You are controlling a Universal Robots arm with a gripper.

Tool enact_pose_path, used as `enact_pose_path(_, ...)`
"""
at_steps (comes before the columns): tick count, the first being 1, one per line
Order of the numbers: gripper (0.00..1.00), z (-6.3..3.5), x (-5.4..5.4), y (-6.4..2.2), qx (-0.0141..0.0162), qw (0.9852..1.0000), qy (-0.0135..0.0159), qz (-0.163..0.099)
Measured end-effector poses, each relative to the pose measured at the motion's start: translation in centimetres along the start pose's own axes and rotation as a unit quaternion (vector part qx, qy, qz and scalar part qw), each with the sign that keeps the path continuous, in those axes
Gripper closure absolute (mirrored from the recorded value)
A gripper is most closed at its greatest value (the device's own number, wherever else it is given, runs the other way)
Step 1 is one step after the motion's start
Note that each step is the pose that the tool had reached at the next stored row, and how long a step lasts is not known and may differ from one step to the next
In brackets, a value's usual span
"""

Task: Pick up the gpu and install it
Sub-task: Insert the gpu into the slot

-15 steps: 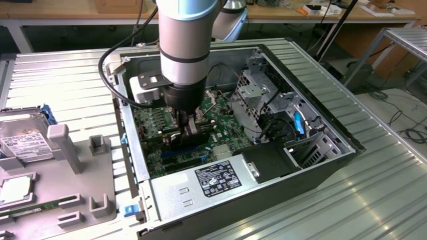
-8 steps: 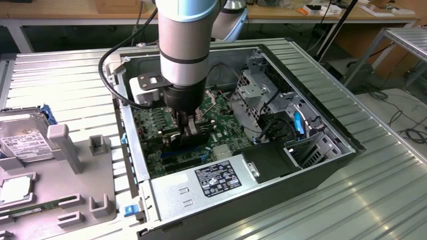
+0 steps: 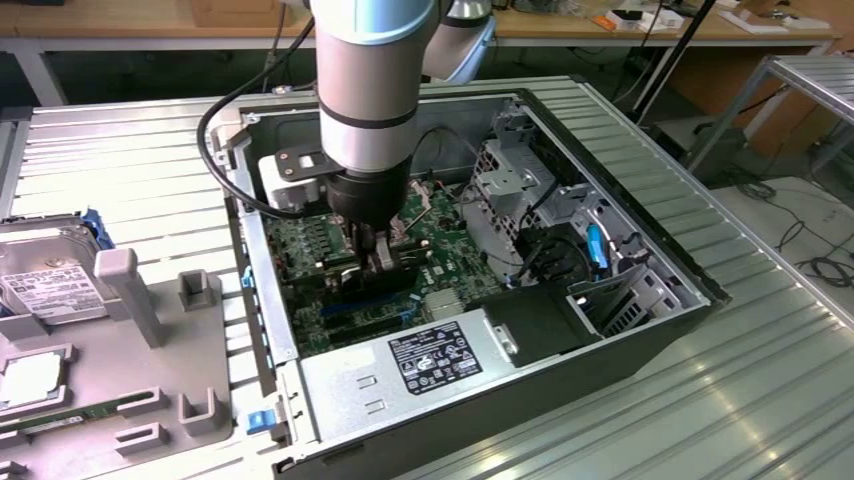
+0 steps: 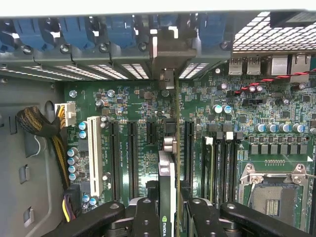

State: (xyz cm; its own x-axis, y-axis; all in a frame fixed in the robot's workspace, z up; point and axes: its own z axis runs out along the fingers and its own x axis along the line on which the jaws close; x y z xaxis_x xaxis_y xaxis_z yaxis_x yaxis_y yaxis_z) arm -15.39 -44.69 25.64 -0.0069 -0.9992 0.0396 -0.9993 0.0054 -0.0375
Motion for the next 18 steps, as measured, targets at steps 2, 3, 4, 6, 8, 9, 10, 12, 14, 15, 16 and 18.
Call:
enact_pose_path(2,0.73,0.01,0.0,0.0,0.0,1.0,0.0,0.0)
enact_pose_path(3,0.73,0.01,0.0,0.0,0.0,1.0,-0.0001,0.0)
enact_pose_path(4,0.73,0.02,0.0,0.0,0.0,1.0,-0.0001,0.0)
enact_pose_path(6,0.73,0.02,0.0,0.01,0.0001,1.0,-0.0001,-0.002)
enact_pose_path(8,0.73,0.03,0.0,0.03,0.0003,1.0,-0.0002,-0.003)
enact_pose_path(9,0.73,0.04,0.0,0.06,0.0001,1.0,-0.0002,-0.004)
enact_pose_path(10,0.73,0.05,0.0,0.07,0.0002,1.0,-0.0002,-0.004)
enact_pose_path(12,0.73,0.16,0.0,0.09,0.0003,1.0,-0.0002,-0.005)
enact_pose_path(14,0.73,0.26,-0.01,0.11,0.0005,1.0,-0.0002,-0.006)
enact_pose_path(15,0.73,0.32,-0.01,0.11,0.0005,1.0,-0.0001,-0.007)
enact_pose_path(16,0.73,0.42,-0.01,0.12,0.0008,1.0,-0.0002,-0.008)
enact_pose_path(18,0.73,0.6,-0.02,0.14,0.0014,1.0,-0.0003,-0.009)
